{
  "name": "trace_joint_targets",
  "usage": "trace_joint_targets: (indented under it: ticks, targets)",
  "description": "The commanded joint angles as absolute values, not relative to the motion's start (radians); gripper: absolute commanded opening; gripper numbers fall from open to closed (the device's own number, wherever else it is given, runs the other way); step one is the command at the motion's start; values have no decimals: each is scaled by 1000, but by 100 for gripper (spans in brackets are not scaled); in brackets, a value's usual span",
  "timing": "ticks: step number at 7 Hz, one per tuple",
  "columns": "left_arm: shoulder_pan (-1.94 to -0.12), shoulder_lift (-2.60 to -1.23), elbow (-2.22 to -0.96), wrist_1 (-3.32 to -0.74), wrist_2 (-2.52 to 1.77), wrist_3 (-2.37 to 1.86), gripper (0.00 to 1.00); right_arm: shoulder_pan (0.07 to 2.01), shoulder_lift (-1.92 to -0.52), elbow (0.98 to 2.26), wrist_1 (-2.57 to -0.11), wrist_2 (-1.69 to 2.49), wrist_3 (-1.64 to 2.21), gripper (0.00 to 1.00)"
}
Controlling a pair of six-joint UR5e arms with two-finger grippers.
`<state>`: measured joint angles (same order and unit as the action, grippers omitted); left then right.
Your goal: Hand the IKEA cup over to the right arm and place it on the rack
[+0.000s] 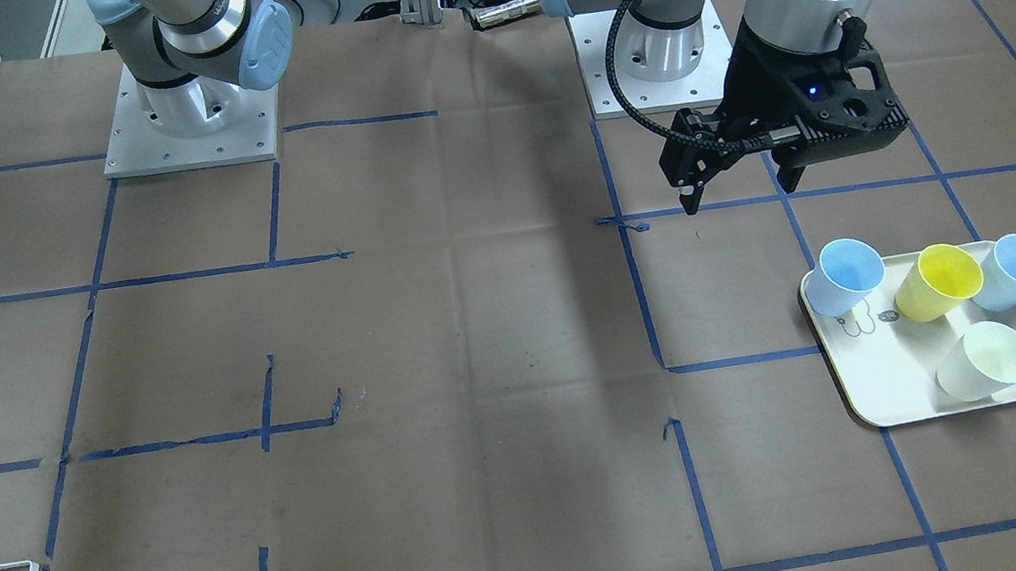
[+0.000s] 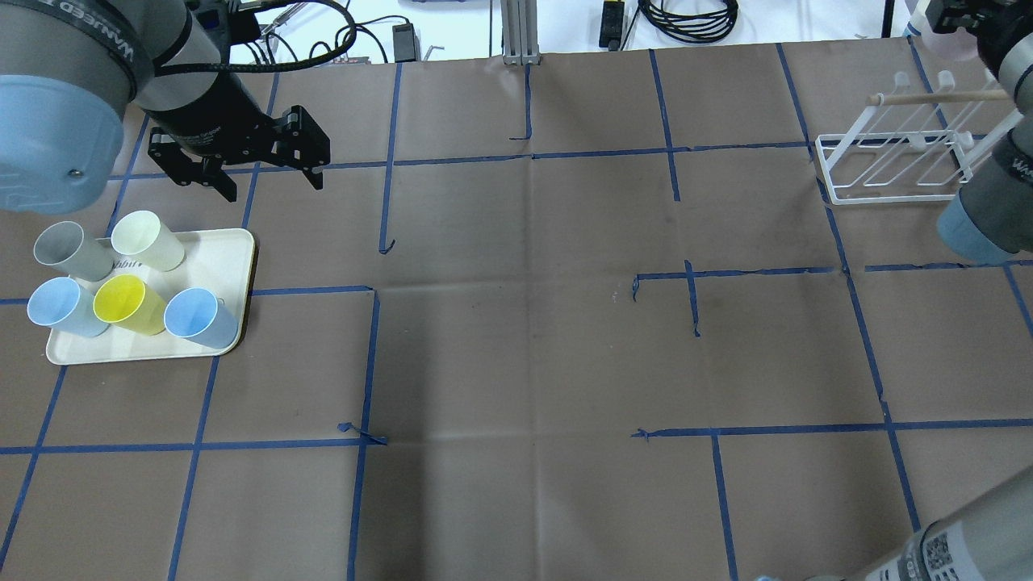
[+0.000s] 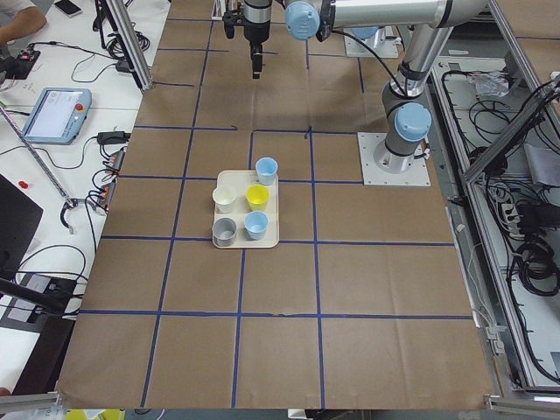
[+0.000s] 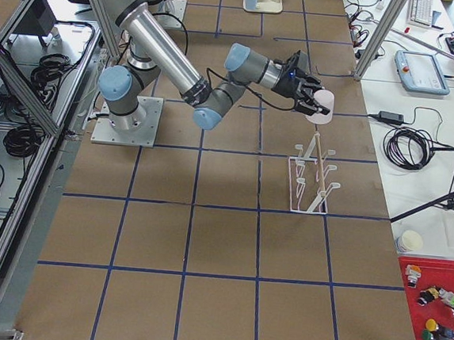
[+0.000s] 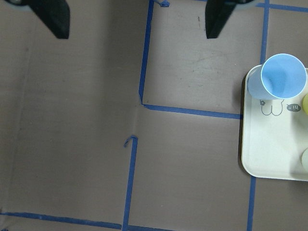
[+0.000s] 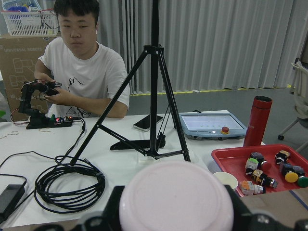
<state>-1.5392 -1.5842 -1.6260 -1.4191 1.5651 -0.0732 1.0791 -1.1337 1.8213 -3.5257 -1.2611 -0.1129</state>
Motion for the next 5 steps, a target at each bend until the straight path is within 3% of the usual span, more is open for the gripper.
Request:
trace_joint_targets:
  ticks: [1, 5]
  targets:
    - [-1539, -1580, -1631, -1420, 1562, -66, 99, 1080, -1017, 1711, -3513, -1209, -110, 26]
    - [-1537, -1562, -1657, -1428, 1562, -5, 99, 1081, -942, 1689, -3484, -1192, -106, 26]
